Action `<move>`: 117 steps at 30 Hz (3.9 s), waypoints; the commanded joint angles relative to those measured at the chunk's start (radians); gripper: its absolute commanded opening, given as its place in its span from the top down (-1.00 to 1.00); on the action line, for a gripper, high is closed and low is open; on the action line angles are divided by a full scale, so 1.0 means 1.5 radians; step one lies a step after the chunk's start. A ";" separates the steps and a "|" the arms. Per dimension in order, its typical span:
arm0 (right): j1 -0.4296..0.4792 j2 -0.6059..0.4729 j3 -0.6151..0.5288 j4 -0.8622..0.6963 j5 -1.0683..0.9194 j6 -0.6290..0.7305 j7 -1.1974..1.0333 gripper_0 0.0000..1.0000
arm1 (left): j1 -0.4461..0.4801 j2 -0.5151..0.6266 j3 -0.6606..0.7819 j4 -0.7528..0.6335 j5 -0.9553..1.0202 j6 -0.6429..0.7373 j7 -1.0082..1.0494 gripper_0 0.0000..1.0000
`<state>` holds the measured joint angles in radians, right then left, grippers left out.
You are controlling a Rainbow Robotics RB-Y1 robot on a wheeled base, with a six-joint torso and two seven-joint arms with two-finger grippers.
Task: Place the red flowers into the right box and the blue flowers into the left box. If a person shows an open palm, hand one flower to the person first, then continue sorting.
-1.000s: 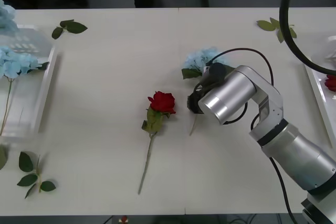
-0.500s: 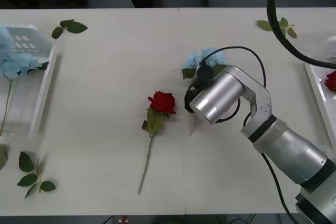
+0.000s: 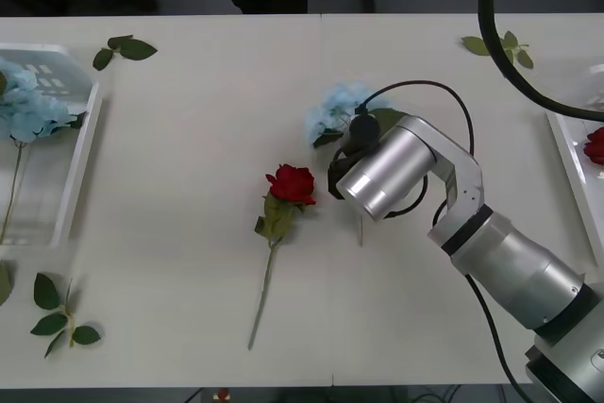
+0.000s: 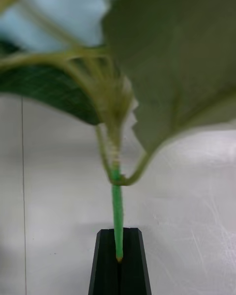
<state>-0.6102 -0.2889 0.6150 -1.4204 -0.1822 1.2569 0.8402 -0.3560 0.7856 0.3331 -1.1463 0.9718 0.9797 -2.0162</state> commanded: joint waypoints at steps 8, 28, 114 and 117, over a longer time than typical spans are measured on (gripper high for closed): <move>0.005 -0.179 -0.022 -0.248 -0.129 -0.038 -0.001 1.00 | -0.006 0.011 0.093 -0.003 0.059 0.132 -0.035 0.53; 0.051 -0.154 -0.278 -0.333 -0.753 -0.180 0.327 1.00 | -0.005 0.016 0.111 -0.141 0.279 0.296 -0.065 -1.00; 0.055 -0.150 -0.320 -0.277 -1.075 -0.137 0.640 -0.69 | 0.094 -0.459 -0.284 -0.490 0.367 0.057 -0.136 1.00; 0.055 -0.150 -0.320 -0.277 -1.075 -0.137 0.640 -1.00 | 0.094 -0.458 -0.282 -0.490 0.371 0.057 -0.134 1.00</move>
<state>-0.5121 -0.5128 0.1506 -1.8183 -1.7807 1.0511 1.7708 -0.1943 0.0932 -0.1043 -1.8482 1.5140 1.0735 -2.2289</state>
